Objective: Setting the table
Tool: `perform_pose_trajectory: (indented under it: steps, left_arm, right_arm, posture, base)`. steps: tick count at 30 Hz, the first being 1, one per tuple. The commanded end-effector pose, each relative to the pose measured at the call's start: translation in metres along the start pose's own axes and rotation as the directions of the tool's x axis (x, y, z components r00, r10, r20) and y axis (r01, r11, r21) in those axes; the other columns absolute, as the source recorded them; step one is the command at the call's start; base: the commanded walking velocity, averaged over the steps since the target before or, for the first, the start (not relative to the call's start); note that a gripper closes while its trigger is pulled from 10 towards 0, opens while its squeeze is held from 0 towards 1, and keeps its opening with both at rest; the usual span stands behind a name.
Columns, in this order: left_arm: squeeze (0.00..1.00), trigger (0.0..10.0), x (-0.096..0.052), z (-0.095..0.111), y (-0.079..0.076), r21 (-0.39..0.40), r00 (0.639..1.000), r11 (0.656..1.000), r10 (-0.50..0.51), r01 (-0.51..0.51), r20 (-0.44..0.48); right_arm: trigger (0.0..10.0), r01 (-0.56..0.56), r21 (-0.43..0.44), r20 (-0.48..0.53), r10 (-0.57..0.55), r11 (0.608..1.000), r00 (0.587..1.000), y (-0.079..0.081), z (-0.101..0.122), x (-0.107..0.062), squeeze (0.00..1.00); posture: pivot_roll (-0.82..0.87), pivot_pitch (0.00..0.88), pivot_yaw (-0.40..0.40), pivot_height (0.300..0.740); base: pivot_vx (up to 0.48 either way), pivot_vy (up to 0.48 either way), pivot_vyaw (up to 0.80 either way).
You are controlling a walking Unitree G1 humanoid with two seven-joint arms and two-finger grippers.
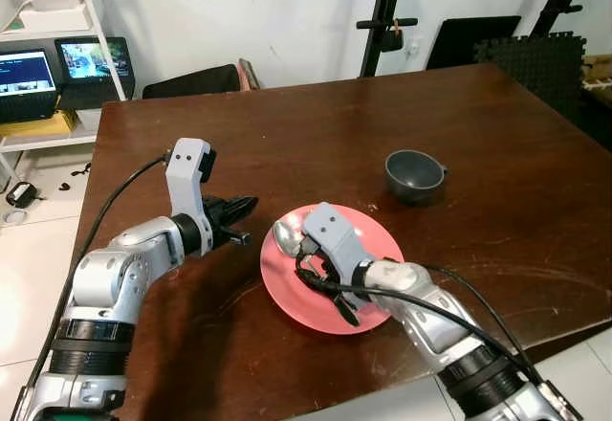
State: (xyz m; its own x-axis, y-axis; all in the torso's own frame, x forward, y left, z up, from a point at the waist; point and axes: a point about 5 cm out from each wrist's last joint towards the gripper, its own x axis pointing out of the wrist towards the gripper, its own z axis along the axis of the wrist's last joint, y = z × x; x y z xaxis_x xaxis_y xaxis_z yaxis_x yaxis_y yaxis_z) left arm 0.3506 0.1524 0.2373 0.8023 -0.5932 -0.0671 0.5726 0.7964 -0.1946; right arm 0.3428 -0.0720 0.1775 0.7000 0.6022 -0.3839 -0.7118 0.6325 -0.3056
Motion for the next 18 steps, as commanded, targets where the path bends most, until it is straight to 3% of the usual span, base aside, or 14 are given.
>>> perform_pose_trajectory:
  steps: [1,4,5,6,7,8,9,13,18]
  left_arm:
    - [0.0,10.0,0.0,-0.006,-0.001,-0.008,1.0,1.0,0.0,-0.001,-0.019]
    - [0.0,10.0,0.0,-0.006,-0.001,-0.009,1.0,1.0,0.001,-0.001,-0.019]
    - [0.0,10.0,0.0,-0.006,-0.001,-0.01,1.0,1.0,0.001,-0.001,-0.018]
    - [0.0,10.0,0.0,-0.007,-0.001,-0.011,1.0,1.0,0.001,-0.001,-0.018]
    - [0.0,10.0,0.0,-0.007,0.0,-0.012,1.0,1.0,0.001,-0.001,-0.017]
    - [0.0,10.0,0.0,-0.007,0.0,-0.012,1.0,1.0,0.001,-0.001,-0.017]
    - [0.0,10.0,0.0,-0.007,-0.001,-0.012,1.0,1.0,0.001,-0.002,-0.017]
    - [0.0,10.0,0.001,-0.007,-0.001,-0.014,1.0,1.0,0.004,-0.004,-0.017]
    - [0.0,10.0,0.001,-0.008,-0.001,-0.016,1.0,1.0,0.006,-0.006,-0.016]
  right_arm:
    - [10.0,-0.033,0.018,-0.043,0.034,0.999,0.999,0.006,-0.015,0.002,0.0]
    - [10.0,-0.045,0.02,-0.051,0.046,0.999,0.998,0.008,-0.018,0.002,0.0]
    - [8.9,-0.042,0.024,-0.058,0.044,0.999,0.997,0.008,-0.02,0.003,0.0]
    - [8.6,-0.042,0.033,-0.065,0.044,0.999,0.997,0.008,-0.022,0.003,0.0]
    - [3.4,-0.043,0.054,-0.072,0.047,0.998,0.996,0.007,-0.024,0.003,0.0]
    - [3.4,-0.043,0.054,-0.072,0.047,0.998,0.996,0.007,-0.024,0.003,0.0]
    - [0.0,-0.043,0.079,-0.075,0.049,0.996,0.996,0.007,-0.025,0.004,0.0]
    - [0.0,-0.063,0.174,-0.058,0.074,0.983,0.996,0.005,-0.026,0.004,0.0]
    - [0.0,-0.076,0.173,-0.045,0.085,0.982,0.995,0.005,-0.025,0.003,0.0]
  posture:
    - [-0.07,0.224,0.04,0.74]
    - [-0.07,0.224,0.04,0.74]
    - [-0.07,0.224,0.04,0.74]
    - [-0.07,0.224,0.04,0.74]
    - [-0.07,0.224,0.04,0.74]
    - [-0.07,0.224,0.04,0.74]
    - [-0.07,0.224,0.04,0.74]
    - [-0.07,0.223,0.038,0.74]
    - [-0.07,0.222,0.037,0.74]
  base:
    - [0.0,0.0,0.0]
    - [0.0,0.0,0.0]
    - [0.0,0.0,0.0]
    - [0.0,0.0,0.0]
    - [0.0,0.0,0.0]
    - [0.0,0.0,0.0]
    - [0.0,0.0,0.0]
    - [0.0,0.0,0.0]
    - [0.0,0.0,0.0]
